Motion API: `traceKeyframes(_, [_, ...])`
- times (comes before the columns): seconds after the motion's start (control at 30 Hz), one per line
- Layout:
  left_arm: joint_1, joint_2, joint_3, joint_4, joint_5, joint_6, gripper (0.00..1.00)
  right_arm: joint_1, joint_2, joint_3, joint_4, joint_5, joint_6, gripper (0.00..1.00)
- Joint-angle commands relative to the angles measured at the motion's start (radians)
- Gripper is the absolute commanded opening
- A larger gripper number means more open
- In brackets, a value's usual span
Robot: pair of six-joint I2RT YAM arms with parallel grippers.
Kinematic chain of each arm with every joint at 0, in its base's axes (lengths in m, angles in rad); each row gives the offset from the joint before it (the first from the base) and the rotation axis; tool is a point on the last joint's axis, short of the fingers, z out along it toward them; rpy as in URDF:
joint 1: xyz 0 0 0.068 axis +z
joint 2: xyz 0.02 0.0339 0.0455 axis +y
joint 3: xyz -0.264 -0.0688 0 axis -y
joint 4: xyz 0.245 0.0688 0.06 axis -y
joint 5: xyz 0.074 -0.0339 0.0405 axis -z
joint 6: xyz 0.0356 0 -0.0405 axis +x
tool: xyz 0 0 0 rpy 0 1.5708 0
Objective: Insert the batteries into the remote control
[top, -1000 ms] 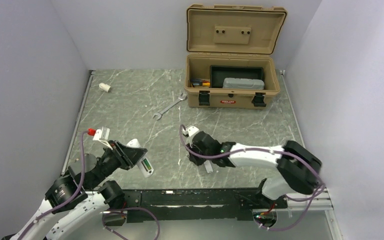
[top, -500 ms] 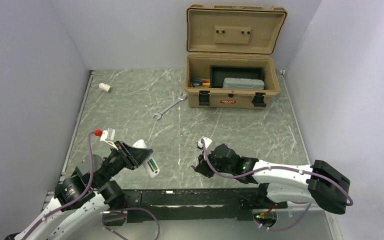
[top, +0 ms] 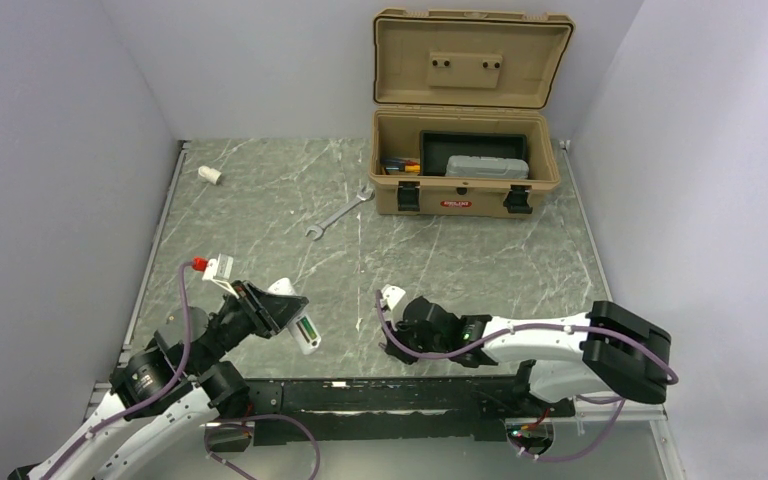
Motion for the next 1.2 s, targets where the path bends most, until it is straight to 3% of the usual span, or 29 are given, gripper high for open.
traceKeyframes(0.0, [0.003,-0.011,-0.003,0.064,0.011,-0.019,0.00,0.022,0.038,0.066,-0.024,0.038,-0.002,0.17])
traceKeyframes(0.1, [0.002,-0.013,-0.005,0.066,0.015,-0.020,0.00,0.036,0.052,0.080,-0.044,0.084,0.001,0.17])
traceKeyframes(0.3, [0.002,-0.001,-0.013,0.074,0.019,-0.020,0.00,0.049,0.005,0.057,-0.020,0.073,0.013,0.05])
traceKeyframes(0.53, [0.003,0.023,-0.029,0.099,0.028,-0.021,0.00,0.063,-0.259,-0.072,0.158,-0.055,-0.107,0.13])
traceKeyframes(0.7, [0.002,0.022,-0.049,0.118,0.027,-0.032,0.00,0.068,-0.411,-0.138,0.269,-0.263,-0.240,0.00])
traceKeyframes(1.0, [0.003,0.048,-0.056,0.156,0.037,-0.039,0.00,0.088,-0.557,-0.225,0.460,-0.591,-0.454,0.00])
traceKeyframes(1.17, [0.002,0.057,-0.058,0.165,0.042,-0.039,0.00,0.088,-0.599,-0.244,0.492,-0.686,-0.494,0.00])
